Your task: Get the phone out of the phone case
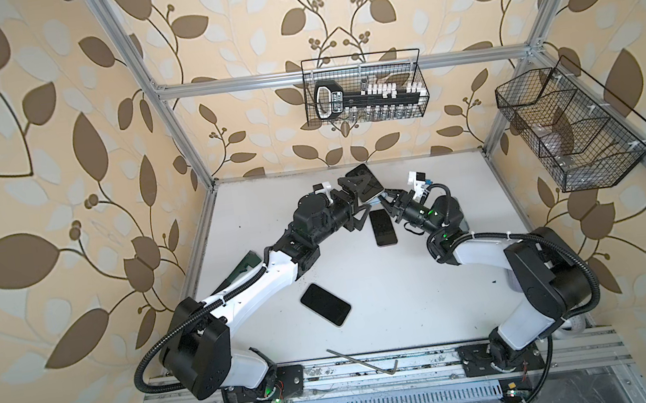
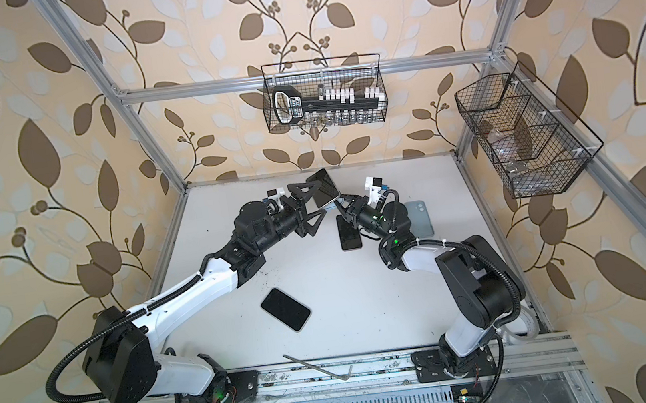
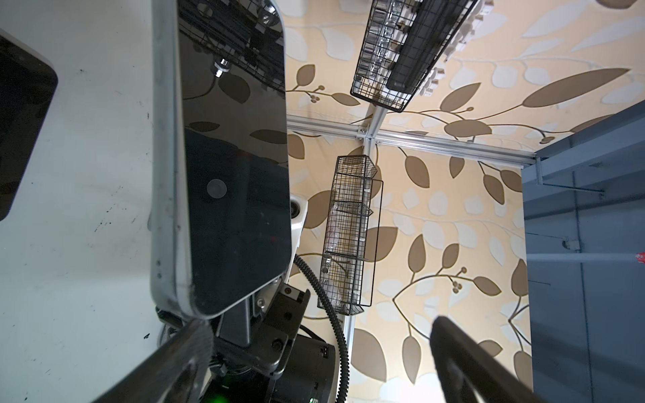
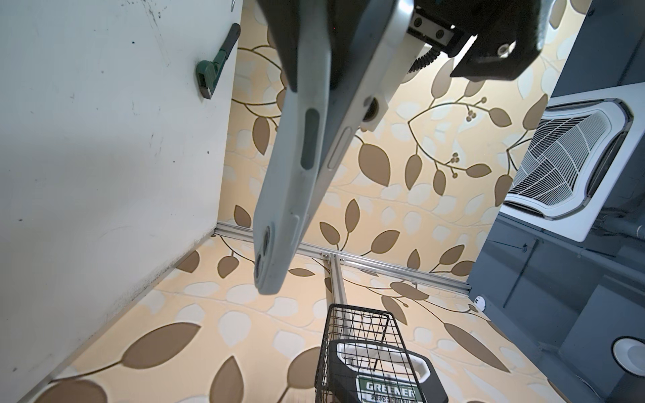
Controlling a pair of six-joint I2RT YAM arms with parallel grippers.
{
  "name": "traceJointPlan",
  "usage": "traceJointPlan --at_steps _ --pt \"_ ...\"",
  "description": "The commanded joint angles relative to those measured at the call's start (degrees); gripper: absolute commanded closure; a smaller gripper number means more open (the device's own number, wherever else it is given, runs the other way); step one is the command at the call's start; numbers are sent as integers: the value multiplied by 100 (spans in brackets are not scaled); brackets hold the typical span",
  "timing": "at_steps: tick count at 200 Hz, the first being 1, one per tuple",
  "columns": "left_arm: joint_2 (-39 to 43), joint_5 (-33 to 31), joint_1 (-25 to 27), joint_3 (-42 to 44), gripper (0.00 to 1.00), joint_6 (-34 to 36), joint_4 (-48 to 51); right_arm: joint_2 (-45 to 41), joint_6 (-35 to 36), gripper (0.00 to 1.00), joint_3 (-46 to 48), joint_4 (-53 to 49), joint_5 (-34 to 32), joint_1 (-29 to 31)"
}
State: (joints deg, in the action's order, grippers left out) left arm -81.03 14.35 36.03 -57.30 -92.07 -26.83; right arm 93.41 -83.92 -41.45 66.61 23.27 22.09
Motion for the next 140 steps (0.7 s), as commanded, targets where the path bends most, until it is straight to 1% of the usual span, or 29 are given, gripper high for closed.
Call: traceJointPlan --at_steps 1,32,50,79,140 --pt "-9 -172 36 -173 1 -21 -357 -269 25 100 40 486 -102 50" --pt "69 -349 11 -142 1 154 -257 -316 59 100 105 467 -94 81" --pt "109 -466 -21 -51 1 188 -417 -331 78 100 149 465 -129 112" --pt "146 -494 -87 8 5 212 -385 -350 73 100 155 511 -146 153" --pt "123 -566 -103 26 25 337 -272 -382 170 100 198 529 -195 316"
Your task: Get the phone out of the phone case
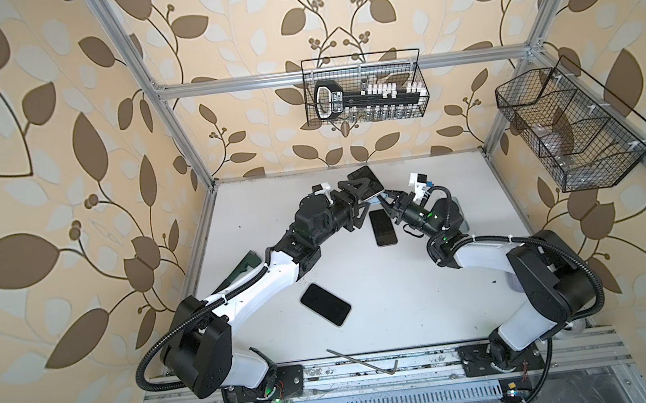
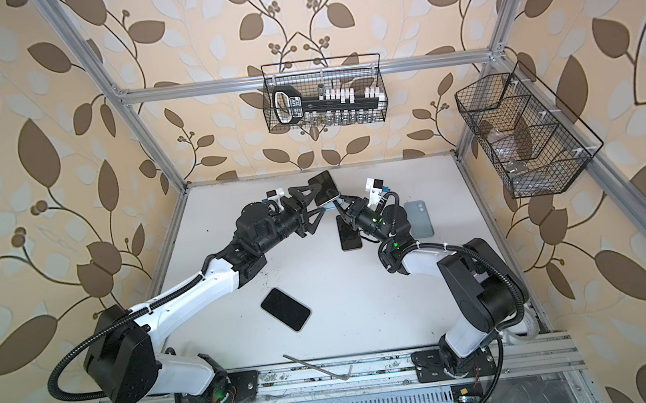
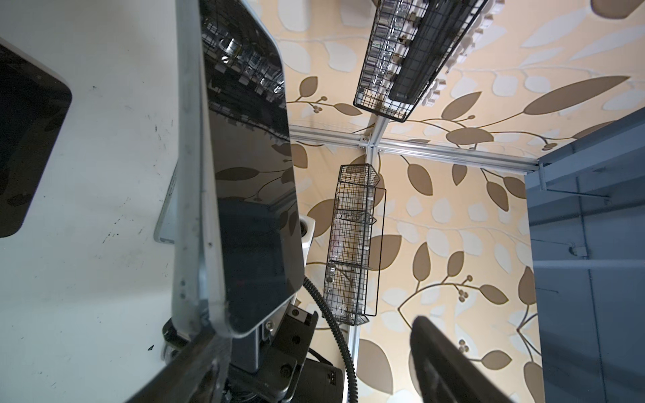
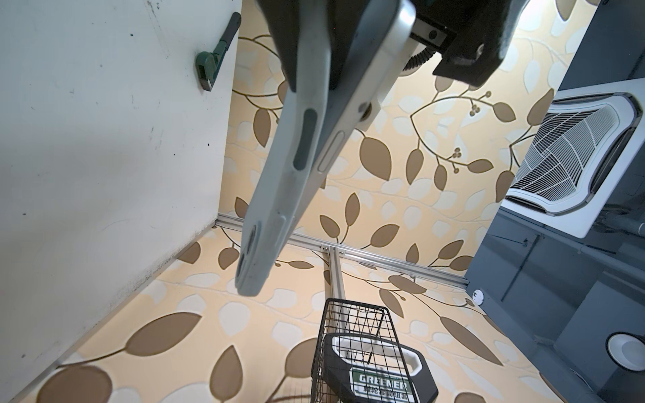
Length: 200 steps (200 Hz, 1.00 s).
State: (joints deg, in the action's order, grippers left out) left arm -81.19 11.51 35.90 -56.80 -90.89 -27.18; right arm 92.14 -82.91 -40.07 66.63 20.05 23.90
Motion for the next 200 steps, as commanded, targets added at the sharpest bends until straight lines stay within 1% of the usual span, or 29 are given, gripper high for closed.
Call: traceJointPlan --at_steps 1,13,45,64,102,111,133,145,181,200 --pt "138 -286 -91 -24 25 220 -232 -252 71 100 65 526 128 138" --pt "134 -302 -100 -17 31 243 -210 -299 95 100 85 526 118 160" --pt "124 -288 -205 27 39 253 -250 -409 238 100 135 380 78 238" --pt "123 -276 -256 29 49 281 -237 -456 275 100 147 308 78 247" --pt "18 -151 -263 -24 80 279 -355 -475 342 100 134 160 35 299" --pt "-10 -123 -263 -33 85 266 -423 -469 346 100 131 157 33 306" --pt "-64 -48 -267 -51 93 256 -562 -460 363 100 131 132 12 317" --pt "-73 -33 -262 -51 100 261 -603 -469 390 100 138 84 -1 313" --pt "-21 9 -265 -110 100 247 -713 -577 661 100 191 -303 -71 315" --pt "-11 74 -266 -145 100 151 -982 -616 887 100 215 -598 -139 308"
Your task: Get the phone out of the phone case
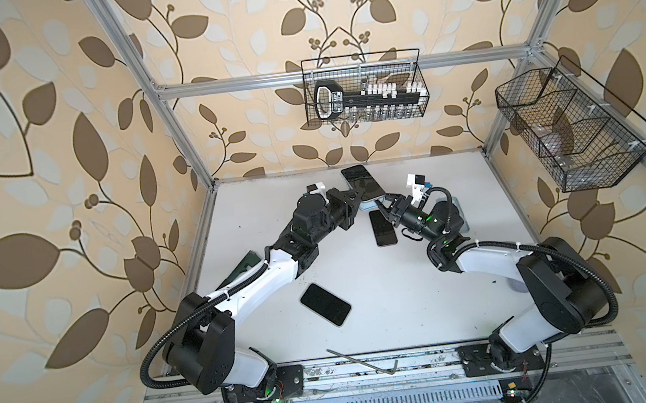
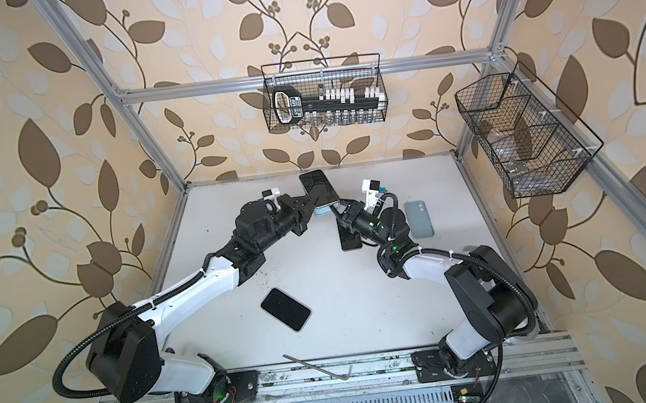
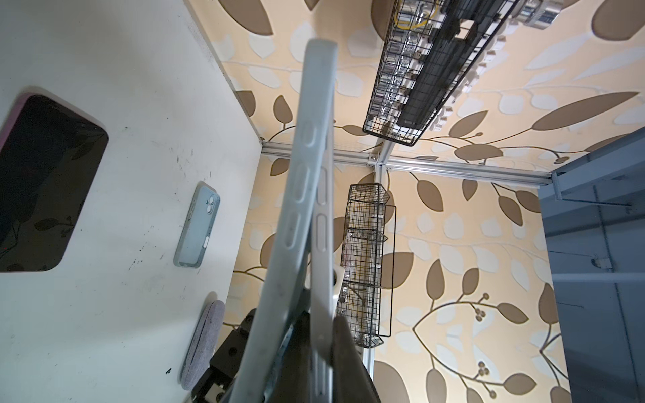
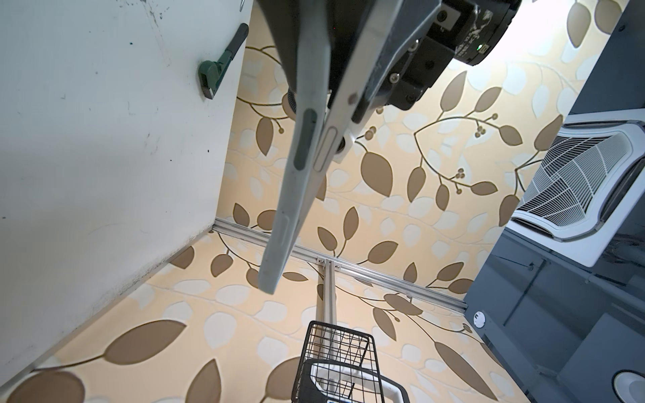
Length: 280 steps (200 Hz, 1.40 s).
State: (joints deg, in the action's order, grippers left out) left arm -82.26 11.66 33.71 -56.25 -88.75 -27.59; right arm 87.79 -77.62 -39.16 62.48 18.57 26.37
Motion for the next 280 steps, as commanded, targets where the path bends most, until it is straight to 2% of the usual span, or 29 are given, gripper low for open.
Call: traceJointPlan --at_steps 1,39,78,106,152,195,236,280 --pt "96 62 -44 -206 100 -68 -958 -182 373 100 121 -205 10 52" --pt "105 230 102 -402 100 -449 -1372 -168 995 100 149 -857 -234 -13" --pt "129 302 242 -525 100 -516 -1581 113 1019 100 284 -722 -325 -138" --pt "164 366 270 -510 100 -550 -1775 1 1155 100 471 -795 -381 -321" --pt "232 608 243 -587 100 231 -1253 -696 1500 100 1182 -1404 -351 -1047" --pt "241 912 -9 -327 100 719 -907 -1192 1995 100 1613 -2489 195 -2028" --pt "209 1279 -276 -349 100 1073 -519 -1037 2388 100 1668 -2923 541 -2602" --pt "280 1529 -462 -150 100 1512 -167 -565 2533 100 1656 -2851 503 -2637"
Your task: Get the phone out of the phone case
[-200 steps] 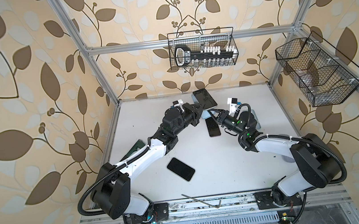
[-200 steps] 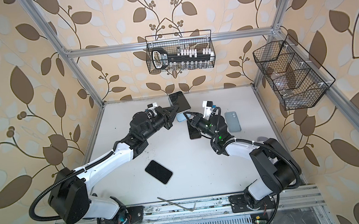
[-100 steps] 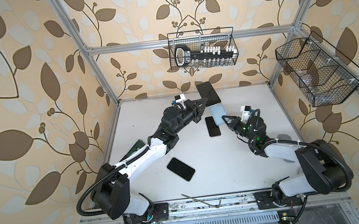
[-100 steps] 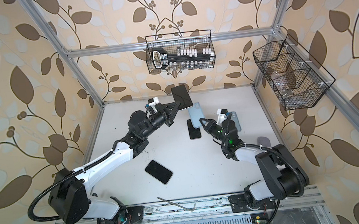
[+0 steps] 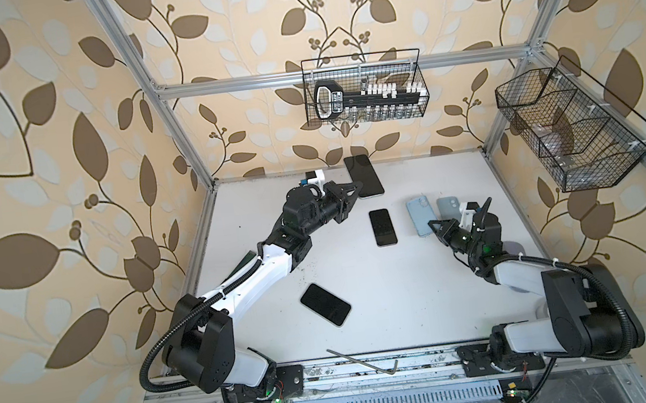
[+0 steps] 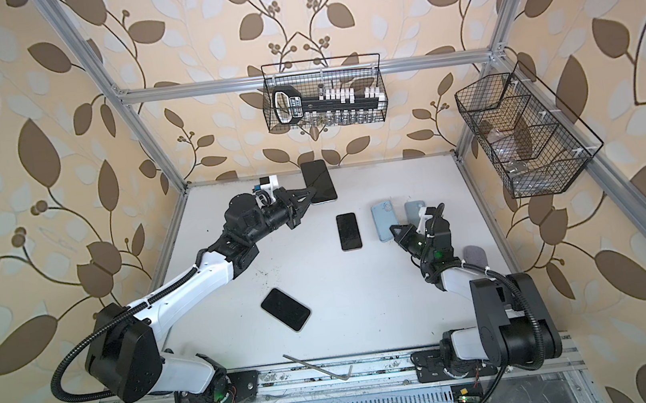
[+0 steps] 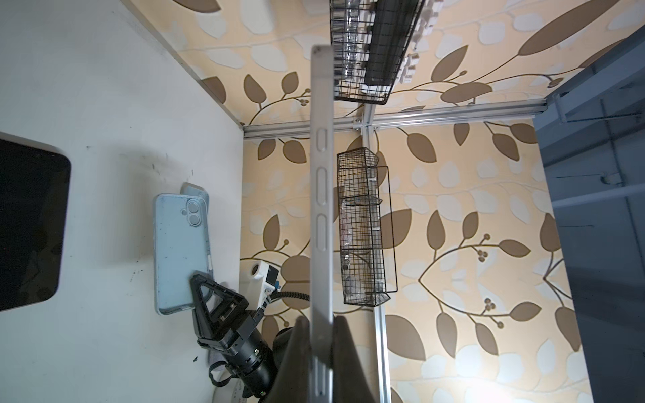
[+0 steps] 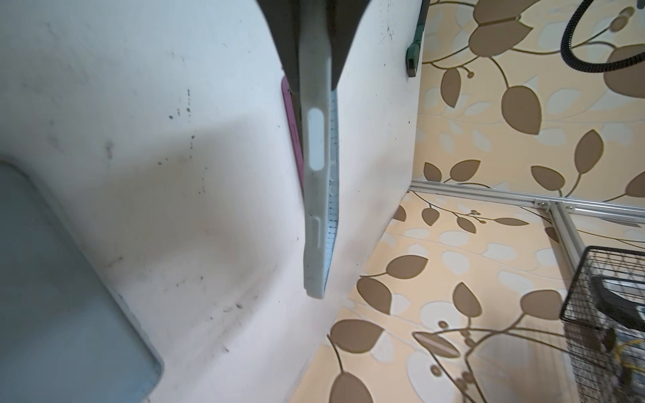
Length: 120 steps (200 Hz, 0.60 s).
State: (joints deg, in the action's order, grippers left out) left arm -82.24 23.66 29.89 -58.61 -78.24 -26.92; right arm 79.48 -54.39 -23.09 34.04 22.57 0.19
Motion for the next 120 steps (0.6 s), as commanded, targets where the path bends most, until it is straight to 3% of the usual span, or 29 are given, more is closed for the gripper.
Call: traceJointPlan --at_steps 1,48,87,120 --pt "278 339 -84 95 100 468 -240 281 209 100 50 -1 101 -19" --pt "262 455 -192 487 100 433 -239 748 200 100 83 291 -122 -29" --pt "364 464 -188 595 100 748 109 874 266 93 64 229 -374 -29" --pt "287 441 -212 746 100 865 173 980 269 81 59 207 -492 -28"
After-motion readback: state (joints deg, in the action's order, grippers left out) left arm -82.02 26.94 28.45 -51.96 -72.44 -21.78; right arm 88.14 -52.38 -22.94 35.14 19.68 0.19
